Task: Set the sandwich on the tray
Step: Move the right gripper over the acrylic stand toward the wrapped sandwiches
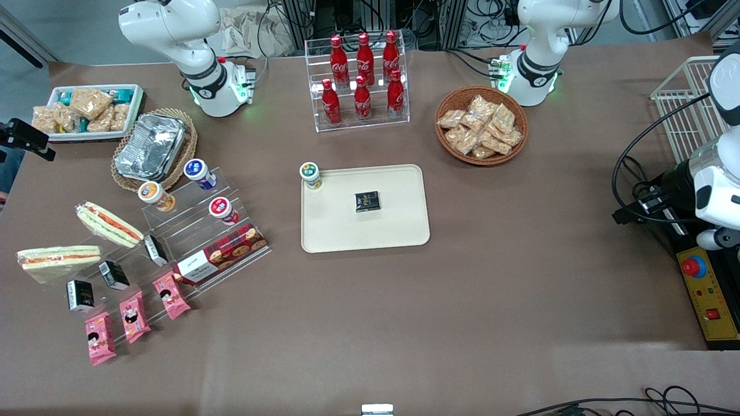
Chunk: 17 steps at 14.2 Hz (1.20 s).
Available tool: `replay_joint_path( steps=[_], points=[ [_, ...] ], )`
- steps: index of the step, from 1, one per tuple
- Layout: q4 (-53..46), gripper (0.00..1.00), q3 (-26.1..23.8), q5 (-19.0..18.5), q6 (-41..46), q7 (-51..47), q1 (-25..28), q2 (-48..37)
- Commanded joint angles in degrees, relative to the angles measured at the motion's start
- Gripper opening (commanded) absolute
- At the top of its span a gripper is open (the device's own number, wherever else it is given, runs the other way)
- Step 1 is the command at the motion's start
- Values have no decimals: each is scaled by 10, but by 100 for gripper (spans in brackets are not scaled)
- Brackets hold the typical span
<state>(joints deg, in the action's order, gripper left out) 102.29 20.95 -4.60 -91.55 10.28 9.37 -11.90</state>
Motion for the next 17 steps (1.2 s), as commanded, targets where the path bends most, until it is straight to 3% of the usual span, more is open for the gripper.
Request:
replay_joint_path(
  steps=[1,8,14,17],
  points=[
    [0,100,0,-7,-4,-3,-1,-5],
    [4,100,-2,13,15,41,3,-5],
    [47,100,19,14,7,225,0,-14],
    [121,100,45,14,-52,301,0,-45]
  ],
)
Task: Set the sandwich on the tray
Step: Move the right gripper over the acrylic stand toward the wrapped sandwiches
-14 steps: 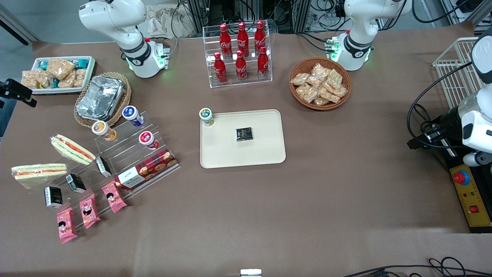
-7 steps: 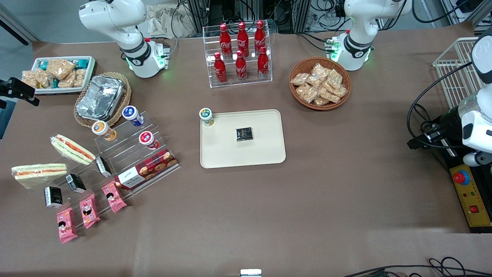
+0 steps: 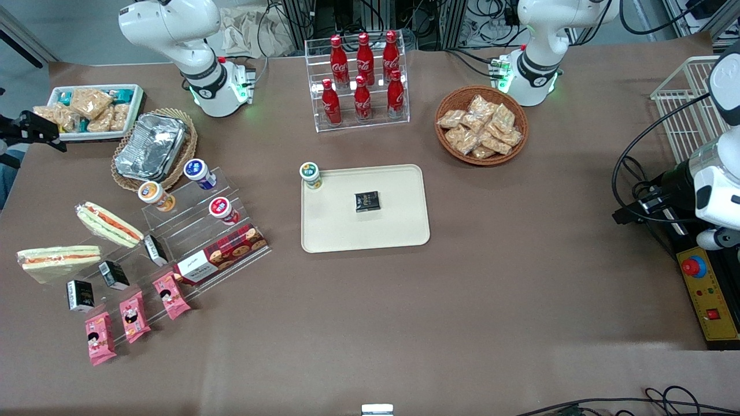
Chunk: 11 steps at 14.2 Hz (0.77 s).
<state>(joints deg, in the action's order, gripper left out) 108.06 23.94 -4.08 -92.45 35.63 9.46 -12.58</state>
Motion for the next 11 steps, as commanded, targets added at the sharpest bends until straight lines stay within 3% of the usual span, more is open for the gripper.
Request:
replay_joint_path(
  steps=[1,11],
  points=[
    [80,100,21,9,-59,70,-1,-42],
    [178,100,44,3,-248,220,-1,3]
  ],
)
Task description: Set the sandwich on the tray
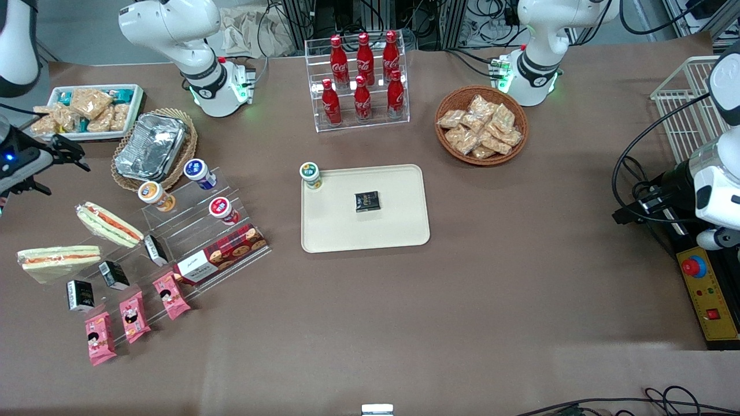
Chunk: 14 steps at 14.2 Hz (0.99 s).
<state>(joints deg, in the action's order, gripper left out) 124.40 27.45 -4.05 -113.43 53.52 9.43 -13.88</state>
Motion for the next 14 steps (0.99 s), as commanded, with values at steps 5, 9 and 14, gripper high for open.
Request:
replay_joint_path(
  steps=[5,9,14],
  points=[
    [15,100,14,5,-87,98,-1,70],
    [8,100,30,6,-66,119,0,52],
    [-120,100,31,10,70,91,0,41]
  ],
)
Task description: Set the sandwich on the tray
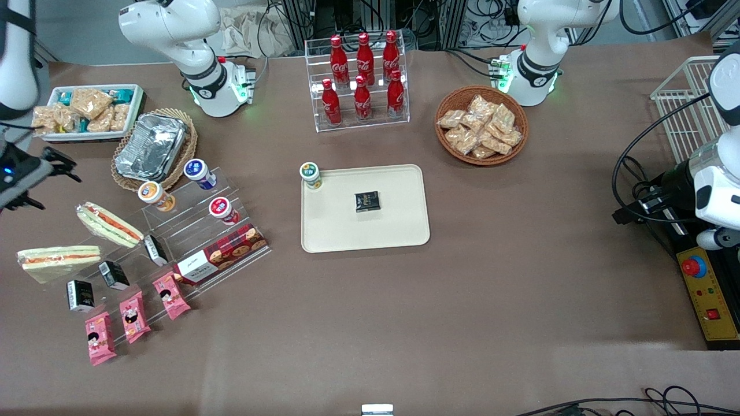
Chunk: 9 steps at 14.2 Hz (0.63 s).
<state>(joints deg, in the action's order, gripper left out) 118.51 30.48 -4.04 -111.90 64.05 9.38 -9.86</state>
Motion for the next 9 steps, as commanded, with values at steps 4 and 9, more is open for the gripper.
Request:
replay_joint_path(
  steps=[4,9],
  points=[
    [-146,100,1,9,105,-31,-2,22],
    [-241,100,10,17,134,66,-2,97]
  ],
)
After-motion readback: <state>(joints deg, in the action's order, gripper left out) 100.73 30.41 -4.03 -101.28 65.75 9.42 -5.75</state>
